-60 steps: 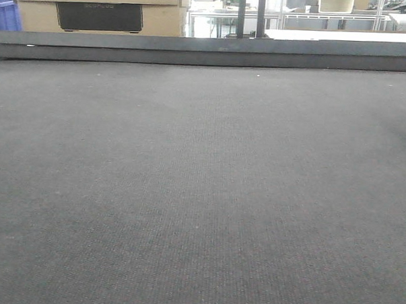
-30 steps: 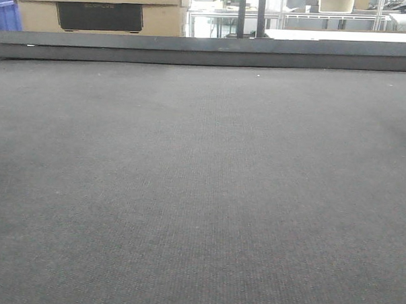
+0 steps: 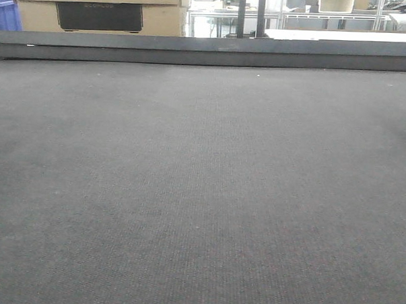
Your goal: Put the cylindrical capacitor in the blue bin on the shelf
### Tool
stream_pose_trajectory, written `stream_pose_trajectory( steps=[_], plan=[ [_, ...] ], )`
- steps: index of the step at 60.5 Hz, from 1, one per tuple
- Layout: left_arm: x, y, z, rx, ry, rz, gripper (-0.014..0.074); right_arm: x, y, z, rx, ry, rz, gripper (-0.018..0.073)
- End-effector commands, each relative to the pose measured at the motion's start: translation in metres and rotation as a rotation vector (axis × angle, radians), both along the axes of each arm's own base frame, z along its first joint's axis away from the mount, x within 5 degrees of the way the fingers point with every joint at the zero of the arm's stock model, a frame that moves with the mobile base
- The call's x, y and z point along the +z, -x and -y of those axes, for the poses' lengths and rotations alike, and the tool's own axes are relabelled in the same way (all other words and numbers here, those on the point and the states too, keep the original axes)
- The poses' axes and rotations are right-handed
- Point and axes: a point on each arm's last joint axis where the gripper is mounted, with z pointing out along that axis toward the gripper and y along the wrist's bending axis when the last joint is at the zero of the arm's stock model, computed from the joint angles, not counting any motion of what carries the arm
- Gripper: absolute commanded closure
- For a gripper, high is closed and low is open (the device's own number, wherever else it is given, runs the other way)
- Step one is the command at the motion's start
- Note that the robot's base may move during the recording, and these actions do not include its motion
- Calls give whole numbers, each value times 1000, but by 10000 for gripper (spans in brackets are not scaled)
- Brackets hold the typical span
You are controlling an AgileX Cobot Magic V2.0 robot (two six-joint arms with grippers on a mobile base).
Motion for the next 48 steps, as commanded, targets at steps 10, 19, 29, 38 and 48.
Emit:
stream_pose_trajectory(
  steps=[10,19,29,38,48],
  plan=[
    [6,-3,-1,0,-12,51,311,5,3,0,-2,13,24,659],
    [10,-2,-1,-3,-11,41,604,0,2,0,-1,13,-34,659],
    [47,8,8,-47,-29,8,707,1,2,0,2,13,-155,659],
    [92,23,28,-102,-44,26,707,13,3,0,5,13,-257,659],
    [136,47,67,-213,-61,33,707,11,5,0,6,13,-352,659]
  ],
)
